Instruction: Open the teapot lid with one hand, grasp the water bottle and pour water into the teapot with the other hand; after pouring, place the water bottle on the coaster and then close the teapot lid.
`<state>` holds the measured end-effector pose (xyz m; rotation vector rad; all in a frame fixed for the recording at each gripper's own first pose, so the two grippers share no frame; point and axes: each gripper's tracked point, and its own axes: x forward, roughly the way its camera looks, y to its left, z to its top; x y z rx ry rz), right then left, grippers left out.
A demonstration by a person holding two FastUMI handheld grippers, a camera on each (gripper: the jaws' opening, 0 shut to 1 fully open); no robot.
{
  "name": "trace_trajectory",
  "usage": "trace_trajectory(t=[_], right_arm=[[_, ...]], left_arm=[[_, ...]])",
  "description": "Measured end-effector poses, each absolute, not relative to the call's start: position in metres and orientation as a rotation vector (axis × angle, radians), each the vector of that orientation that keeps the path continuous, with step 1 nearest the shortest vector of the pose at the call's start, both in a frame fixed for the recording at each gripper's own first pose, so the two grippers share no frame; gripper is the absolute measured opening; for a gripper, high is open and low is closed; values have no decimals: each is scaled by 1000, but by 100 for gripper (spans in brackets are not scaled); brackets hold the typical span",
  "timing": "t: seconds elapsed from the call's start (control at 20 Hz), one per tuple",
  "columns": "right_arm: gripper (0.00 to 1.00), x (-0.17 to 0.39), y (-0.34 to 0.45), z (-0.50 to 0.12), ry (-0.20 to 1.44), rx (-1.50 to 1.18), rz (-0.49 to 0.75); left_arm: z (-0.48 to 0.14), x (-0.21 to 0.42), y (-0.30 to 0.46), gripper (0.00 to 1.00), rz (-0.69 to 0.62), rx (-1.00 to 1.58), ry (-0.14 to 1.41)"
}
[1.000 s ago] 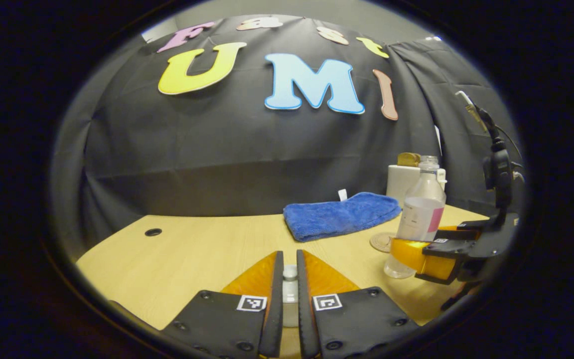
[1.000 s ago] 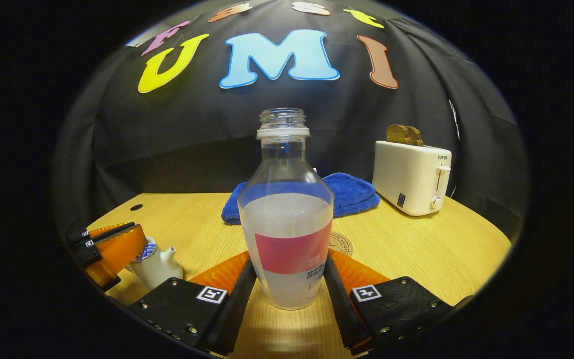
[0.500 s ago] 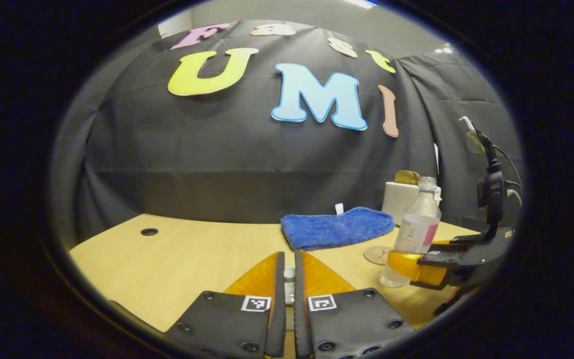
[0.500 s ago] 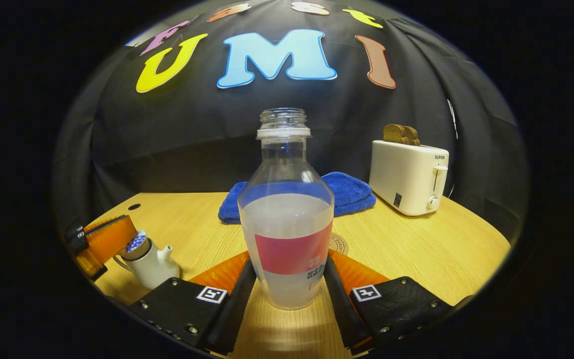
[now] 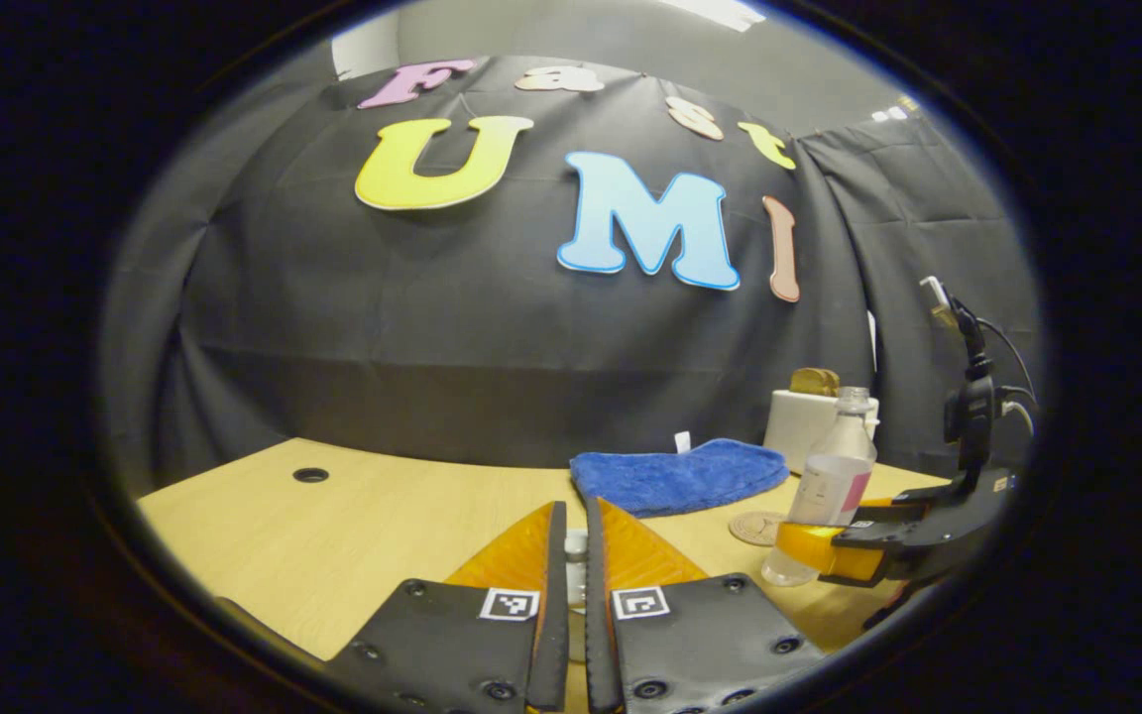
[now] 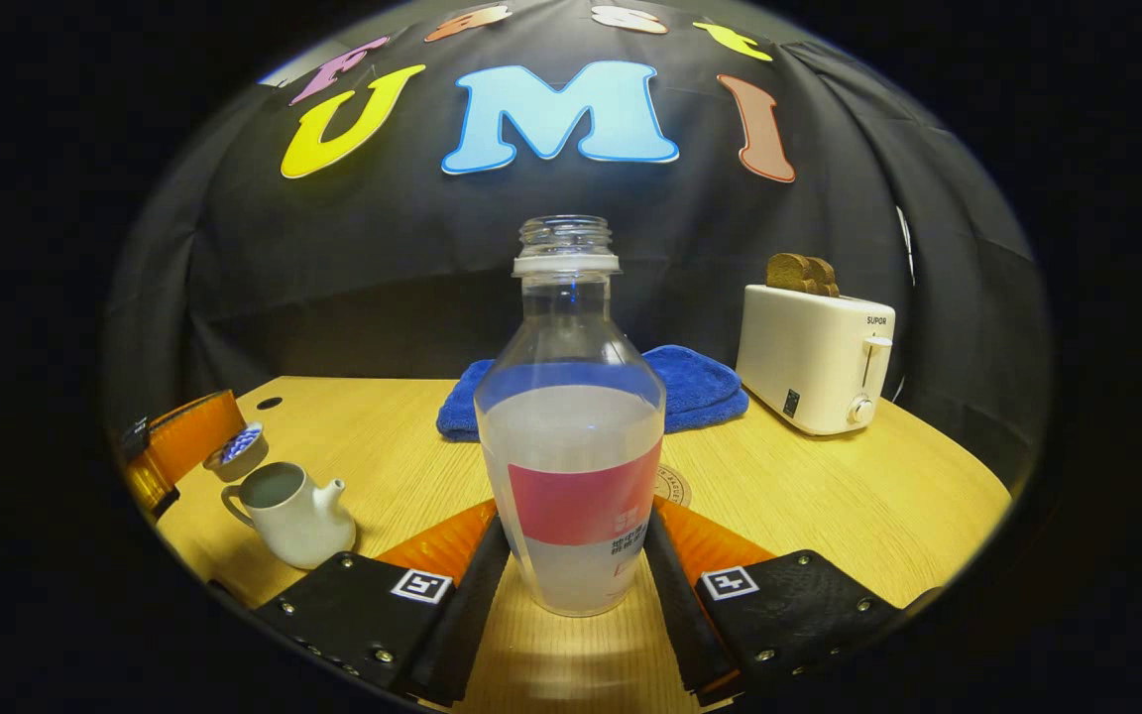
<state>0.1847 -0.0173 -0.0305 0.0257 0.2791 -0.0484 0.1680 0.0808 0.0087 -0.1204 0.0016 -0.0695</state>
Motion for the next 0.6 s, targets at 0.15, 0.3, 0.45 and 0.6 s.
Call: trace_trajectory(t=[0.15, 0.3, 0.45, 0.6], right_arm=[[76, 183, -15, -30, 275, 10, -34], [76, 181, -8, -28, 267, -21, -9], [76, 178, 1, -27, 257, -80, 4], [76, 177, 12, -25, 254, -184, 6]], left_arm=[[12, 165, 99, 16, -40, -106, -18], [12, 163, 111, 13, -23, -116, -21], [9, 162, 124, 16, -19, -148, -19], [9, 163, 134, 16, -19, -173, -17]])
